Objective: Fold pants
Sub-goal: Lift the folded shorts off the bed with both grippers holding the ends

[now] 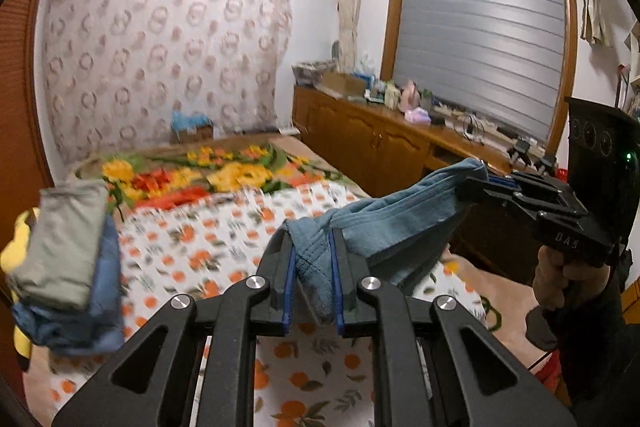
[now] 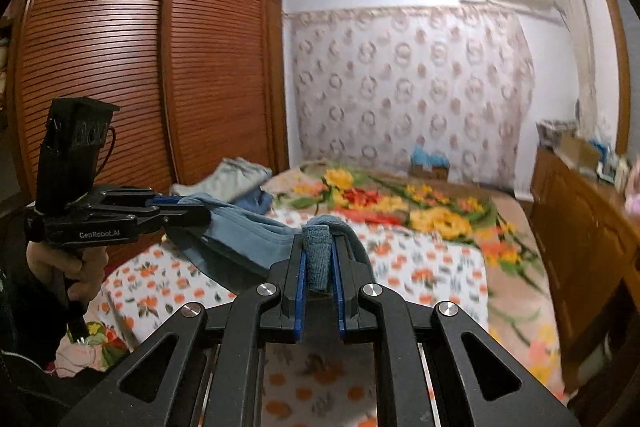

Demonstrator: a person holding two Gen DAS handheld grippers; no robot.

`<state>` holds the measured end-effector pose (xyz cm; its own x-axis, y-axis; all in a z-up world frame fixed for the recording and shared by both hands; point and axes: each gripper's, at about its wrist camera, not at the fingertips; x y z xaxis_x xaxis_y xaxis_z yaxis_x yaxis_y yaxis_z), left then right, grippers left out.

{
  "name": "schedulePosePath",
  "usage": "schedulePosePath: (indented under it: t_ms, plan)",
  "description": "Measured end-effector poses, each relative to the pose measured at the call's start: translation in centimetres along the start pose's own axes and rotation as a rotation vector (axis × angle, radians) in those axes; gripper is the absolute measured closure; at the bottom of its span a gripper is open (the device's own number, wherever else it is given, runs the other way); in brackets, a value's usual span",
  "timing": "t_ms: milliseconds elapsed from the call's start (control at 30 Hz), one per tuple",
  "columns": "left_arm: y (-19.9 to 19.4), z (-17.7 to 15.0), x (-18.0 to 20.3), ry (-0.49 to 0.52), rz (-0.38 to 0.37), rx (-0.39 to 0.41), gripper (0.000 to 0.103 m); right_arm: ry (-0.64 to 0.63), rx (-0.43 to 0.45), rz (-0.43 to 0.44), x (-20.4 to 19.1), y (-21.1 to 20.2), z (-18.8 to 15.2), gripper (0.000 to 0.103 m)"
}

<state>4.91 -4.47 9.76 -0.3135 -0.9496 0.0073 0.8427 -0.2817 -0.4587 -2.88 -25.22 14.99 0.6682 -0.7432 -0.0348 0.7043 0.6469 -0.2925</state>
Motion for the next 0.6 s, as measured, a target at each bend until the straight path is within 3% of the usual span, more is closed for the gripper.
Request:
schedulePosePath:
  t_ms: [300,467,600]
  plan:
    - [-2.2,2.6,-1.9,0.007,0.058,0.079,0.087,-0.076,0.029,0.020,-0.3,1.1,1.5,0.092]
    - [0.1,3.6,-3.4,0.000,0.108,0.070,0.087,-0.075,-0.003,0.024,1.4,3.0,1.4,0.092]
    - [3.7,4.4,-4.8,0.014,0.195,0.040,0.087,-0.102,-0.030,-0.006,2.8,5.9,2.9,0.092]
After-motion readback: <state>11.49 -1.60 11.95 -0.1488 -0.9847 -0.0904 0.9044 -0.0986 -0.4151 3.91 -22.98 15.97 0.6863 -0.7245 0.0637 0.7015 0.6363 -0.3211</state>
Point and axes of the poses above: each gripper's, at about its wrist camera, not at the fingertips, and y roughly the way its jaws point, x to its right, z to its top, and after that the axes turned 13 degrees about z, right-handed
